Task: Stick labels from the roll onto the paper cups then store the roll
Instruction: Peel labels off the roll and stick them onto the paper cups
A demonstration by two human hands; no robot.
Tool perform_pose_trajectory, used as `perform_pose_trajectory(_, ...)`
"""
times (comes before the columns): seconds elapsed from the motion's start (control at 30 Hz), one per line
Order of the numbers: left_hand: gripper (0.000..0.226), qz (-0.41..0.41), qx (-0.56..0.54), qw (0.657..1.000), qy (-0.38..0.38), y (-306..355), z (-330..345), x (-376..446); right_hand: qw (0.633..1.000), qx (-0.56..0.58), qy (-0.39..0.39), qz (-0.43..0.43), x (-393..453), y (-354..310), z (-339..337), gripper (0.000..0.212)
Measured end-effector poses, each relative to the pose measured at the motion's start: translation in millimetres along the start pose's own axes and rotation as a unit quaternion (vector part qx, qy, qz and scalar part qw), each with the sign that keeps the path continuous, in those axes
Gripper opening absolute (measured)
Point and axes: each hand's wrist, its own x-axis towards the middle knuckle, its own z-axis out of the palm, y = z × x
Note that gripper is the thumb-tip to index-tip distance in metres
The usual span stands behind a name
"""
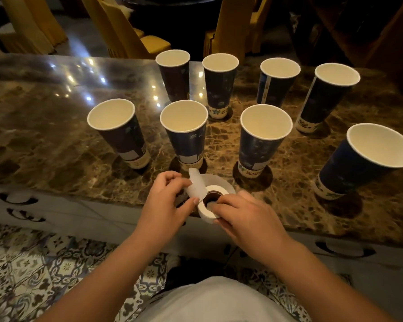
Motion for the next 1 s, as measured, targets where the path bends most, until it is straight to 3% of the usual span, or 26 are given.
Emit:
perform_pose_trajectory(0.13,0.010,0.043,-0.012,0.999,-0.018,-3,-4,0,0.999,-0.016,-0.013,-0.026,-1,13,-8,0.031)
perform_pose_trajectory(0.3,0.008,0.119,-0.032,0.992,-0.032,-1,-9,-8,0.999,-0.034,-0.018,-0.017,0,29,-15,0.036)
perform_pose_trajectory(0.43,0.013,0.215,0.025,0.974,-0.069,4,-7,-9,0.999,-0.033,-0.016,0.016,-2,35,-19,0.044)
perform_pose_trajectory(0.53,0.016,0.269,0.049,0.957,-0.092,13,-3,-5,0.992,0.111,0.008,0.067,-11,29,-26,0.066)
perform_pose_trajectory(0.63,0.015,0.275,0.016,0.954,-0.117,24,-3,2,0.924,0.358,-0.078,0.108,-16,17,-40,0.086)
perform_pose_trajectory(0.73,0.012,0.267,0.001,0.953,-0.147,32,-6,10,0.841,0.523,-0.064,0.124,-16,14,-40,0.076)
perform_pose_trajectory(0.77,0.012,0.258,-0.006,0.954,-0.153,34,-6,13,0.821,0.548,-0.033,0.155,-14,15,-39,0.063)
perform_pose_trajectory(0.87,0.016,0.221,-0.032,0.958,-0.179,38,-5,19,0.809,0.537,0.072,0.230,-9,18,-41,0.023)
perform_pose_trajectory(1.0,0.020,0.158,-0.046,0.965,-0.206,36,-5,29,0.758,0.583,0.129,0.262,-13,22,-42,0.012)
